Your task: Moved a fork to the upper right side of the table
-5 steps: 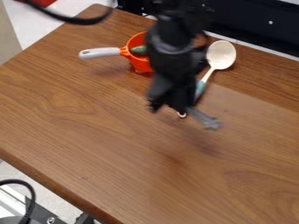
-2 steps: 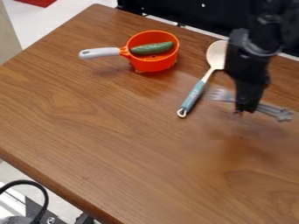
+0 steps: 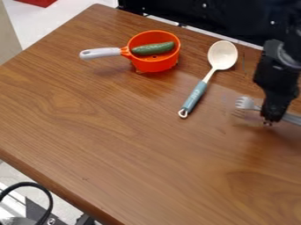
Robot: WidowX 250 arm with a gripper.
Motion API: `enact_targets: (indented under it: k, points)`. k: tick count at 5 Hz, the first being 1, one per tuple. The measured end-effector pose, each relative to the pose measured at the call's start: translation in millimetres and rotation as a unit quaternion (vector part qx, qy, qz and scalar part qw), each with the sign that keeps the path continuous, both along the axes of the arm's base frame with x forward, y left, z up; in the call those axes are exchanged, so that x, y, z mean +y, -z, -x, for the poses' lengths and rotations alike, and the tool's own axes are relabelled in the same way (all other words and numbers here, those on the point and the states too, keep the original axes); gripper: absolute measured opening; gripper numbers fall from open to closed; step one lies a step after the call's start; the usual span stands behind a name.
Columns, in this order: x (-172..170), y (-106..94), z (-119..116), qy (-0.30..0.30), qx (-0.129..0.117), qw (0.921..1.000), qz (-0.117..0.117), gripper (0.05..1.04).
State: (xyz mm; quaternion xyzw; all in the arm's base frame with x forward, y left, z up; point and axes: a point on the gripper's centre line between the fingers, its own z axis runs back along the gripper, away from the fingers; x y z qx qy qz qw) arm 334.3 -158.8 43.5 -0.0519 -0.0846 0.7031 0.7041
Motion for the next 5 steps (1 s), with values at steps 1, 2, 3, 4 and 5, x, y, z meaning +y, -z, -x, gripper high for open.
enact_targets:
  k: [1,2,3,4,5]
  points:
    - [-1,7.3,-4,0.000,0.003,1.0000,-0.009,0.142]
    - [0,7.3,0,-0.004,0.018,0.9998,-0.008,0.338]
    - [5,7.6,3,-0.001,0.038,0.9993,0.000,0.611]
    - [8,-9.3,5,0.006,0.029,0.9995,0.009,0.889]
    - [15,-25.9,11,0.021,0.020,0.9994,0.021,1.008]
